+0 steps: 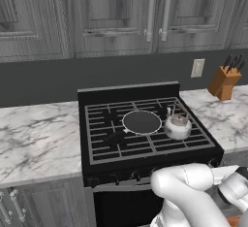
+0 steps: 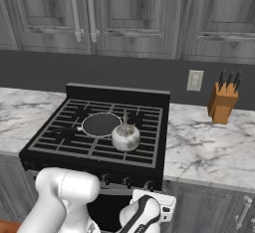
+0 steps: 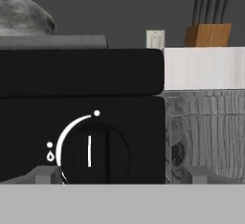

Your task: Pick the kettle from the counter and place it on a stove burner. Then turn the burner on.

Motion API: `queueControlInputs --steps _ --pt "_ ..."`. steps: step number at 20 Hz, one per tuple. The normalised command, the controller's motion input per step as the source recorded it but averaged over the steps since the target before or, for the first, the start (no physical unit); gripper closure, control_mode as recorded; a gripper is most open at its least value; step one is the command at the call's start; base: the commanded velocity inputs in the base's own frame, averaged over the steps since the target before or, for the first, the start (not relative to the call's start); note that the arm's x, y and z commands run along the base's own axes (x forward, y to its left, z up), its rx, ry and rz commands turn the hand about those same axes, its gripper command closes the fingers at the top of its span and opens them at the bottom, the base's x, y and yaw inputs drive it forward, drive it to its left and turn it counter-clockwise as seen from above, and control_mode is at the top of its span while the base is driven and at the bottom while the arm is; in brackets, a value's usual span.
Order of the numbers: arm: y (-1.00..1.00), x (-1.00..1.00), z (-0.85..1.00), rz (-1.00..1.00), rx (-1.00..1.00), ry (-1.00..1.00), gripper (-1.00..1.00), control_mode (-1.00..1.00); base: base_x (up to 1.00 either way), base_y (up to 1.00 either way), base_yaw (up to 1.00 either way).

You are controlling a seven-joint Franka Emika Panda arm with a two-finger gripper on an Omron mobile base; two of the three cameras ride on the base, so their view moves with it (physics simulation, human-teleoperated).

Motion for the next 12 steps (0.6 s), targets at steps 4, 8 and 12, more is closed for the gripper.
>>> queueControlInputs --steps 4,8,12 --pt "0.01 0.0 0.05 -0.02 0.0 -0.04 -1.0 -1.0 0.0 0.0 0.0" --pt "0.03 0.0 0.12 -0.02 0.0 -0.1 -1.0 -1.0 0.0 0.0 0.0" --pt "0.01 0.0 0.14 -0.01 0.0 -0.08 -1.0 -1.0 0.0 0.0 0.0"
